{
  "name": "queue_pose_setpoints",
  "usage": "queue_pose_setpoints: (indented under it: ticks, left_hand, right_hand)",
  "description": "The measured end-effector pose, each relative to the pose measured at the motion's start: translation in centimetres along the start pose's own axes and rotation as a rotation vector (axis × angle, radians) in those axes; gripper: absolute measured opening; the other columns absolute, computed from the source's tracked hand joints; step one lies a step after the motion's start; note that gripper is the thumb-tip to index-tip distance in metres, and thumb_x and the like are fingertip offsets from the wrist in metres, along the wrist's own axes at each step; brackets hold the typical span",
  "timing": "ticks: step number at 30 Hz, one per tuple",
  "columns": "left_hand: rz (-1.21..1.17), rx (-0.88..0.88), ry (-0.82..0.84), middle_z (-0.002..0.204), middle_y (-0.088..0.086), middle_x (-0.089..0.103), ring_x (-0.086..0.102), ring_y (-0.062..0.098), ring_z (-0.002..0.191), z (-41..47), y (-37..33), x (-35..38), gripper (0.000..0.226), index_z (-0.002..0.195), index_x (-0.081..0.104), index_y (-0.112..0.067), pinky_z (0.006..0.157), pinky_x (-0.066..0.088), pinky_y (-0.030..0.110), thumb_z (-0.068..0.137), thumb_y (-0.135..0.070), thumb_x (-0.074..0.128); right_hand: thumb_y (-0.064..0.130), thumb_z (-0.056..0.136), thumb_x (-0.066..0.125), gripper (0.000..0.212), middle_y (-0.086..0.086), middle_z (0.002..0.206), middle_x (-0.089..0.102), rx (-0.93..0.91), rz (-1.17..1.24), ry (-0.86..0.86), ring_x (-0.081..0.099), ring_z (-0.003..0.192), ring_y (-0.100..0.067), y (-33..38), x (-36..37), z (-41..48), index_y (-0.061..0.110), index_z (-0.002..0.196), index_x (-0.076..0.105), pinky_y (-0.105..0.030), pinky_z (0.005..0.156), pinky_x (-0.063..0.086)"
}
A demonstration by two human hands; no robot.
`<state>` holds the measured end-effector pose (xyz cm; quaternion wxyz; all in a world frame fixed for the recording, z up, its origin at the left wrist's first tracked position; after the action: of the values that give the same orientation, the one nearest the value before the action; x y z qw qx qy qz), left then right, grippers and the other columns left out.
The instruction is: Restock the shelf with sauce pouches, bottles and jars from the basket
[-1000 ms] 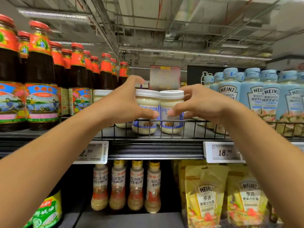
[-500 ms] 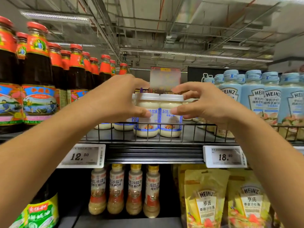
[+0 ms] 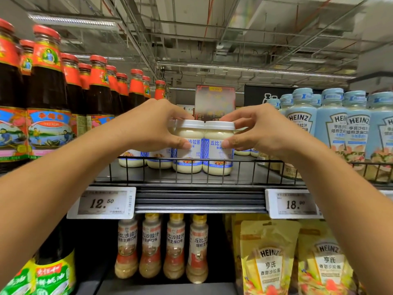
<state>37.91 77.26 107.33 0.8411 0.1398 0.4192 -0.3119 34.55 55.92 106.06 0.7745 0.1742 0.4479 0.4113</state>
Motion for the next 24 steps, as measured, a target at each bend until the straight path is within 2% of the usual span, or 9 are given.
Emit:
queue_pose_setpoints:
  ticks: [3,7,12,15,19,24]
  left_hand:
    - [-0.038,0.002,0.007,0.131,-0.014,0.064,0.052,0.001,0.112,0.3,0.4,0.2,0.066,0.131,0.061,-0.039,0.090,0.038,0.024,0.070,-0.055,0.080]
    - [-0.036,-0.009,-0.001,0.136,-0.009,0.062,0.054,0.011,0.127,0.9,0.8,0.8,0.073,0.136,0.057,-0.036,0.093,0.037,0.024,0.070,-0.054,0.081]
    - [-0.033,0.000,0.006,0.126,-0.007,0.067,0.059,0.013,0.119,1.5,0.9,1.1,0.062,0.128,0.063,-0.039,0.089,0.041,0.027,0.071,-0.050,0.082]
    - [-0.050,-0.004,0.011,0.127,-0.009,0.067,0.060,0.013,0.120,1.5,1.0,1.3,0.061,0.127,0.063,-0.039,0.094,0.046,0.031,0.071,-0.049,0.082]
    - [-0.055,-0.008,0.009,0.127,-0.009,0.066,0.059,0.013,0.120,1.3,0.9,1.3,0.061,0.129,0.062,-0.038,0.099,0.048,0.035,0.072,-0.049,0.082]
    - [-0.053,0.009,0.021,0.134,-0.009,0.062,0.055,0.013,0.124,1.3,0.9,1.4,0.066,0.136,0.056,-0.034,0.099,0.044,0.031,0.076,-0.047,0.080]
  right_hand:
    - [0.000,0.070,0.086,0.042,-0.012,0.104,0.075,0.002,0.028,0.011,0.071,0.078,-0.014,-0.2,0.1,0.1,0.015,0.108,0.074,-0.020,0.065,0.057]
    - [0.001,0.069,0.088,0.043,-0.012,0.107,0.069,0.012,-0.001,-0.014,0.069,0.069,-0.010,-0.3,0.0,0.3,0.017,0.106,0.075,-0.019,0.064,0.057]
    - [0.004,0.066,0.090,0.043,-0.015,0.103,0.067,0.013,-0.030,-0.015,0.070,0.074,-0.017,-0.2,0.0,0.5,0.018,0.103,0.076,-0.033,0.075,0.063]
    - [0.003,0.066,0.089,0.044,-0.014,0.100,0.066,0.017,-0.013,-0.019,0.070,0.075,-0.019,-0.4,0.1,0.6,0.017,0.105,0.075,-0.036,0.076,0.063]
    - [0.006,0.067,0.090,0.045,-0.015,0.099,0.066,0.017,-0.022,-0.046,0.069,0.079,-0.023,-0.6,0.2,0.6,0.019,0.107,0.075,-0.048,0.084,0.061]
    - [0.010,0.069,0.090,0.045,-0.007,0.102,0.066,-0.003,-0.075,-0.043,0.070,0.078,-0.022,-0.3,0.3,0.4,0.024,0.108,0.074,-0.044,0.082,0.062]
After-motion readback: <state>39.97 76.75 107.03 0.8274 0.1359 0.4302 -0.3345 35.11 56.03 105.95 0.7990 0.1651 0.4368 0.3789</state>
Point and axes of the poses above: each hand's wrist, its own z-axis towards the middle knuckle, its own x-axis out of the palm, y = z × x, the point moved 5 cm from there along z, towards the middle knuckle
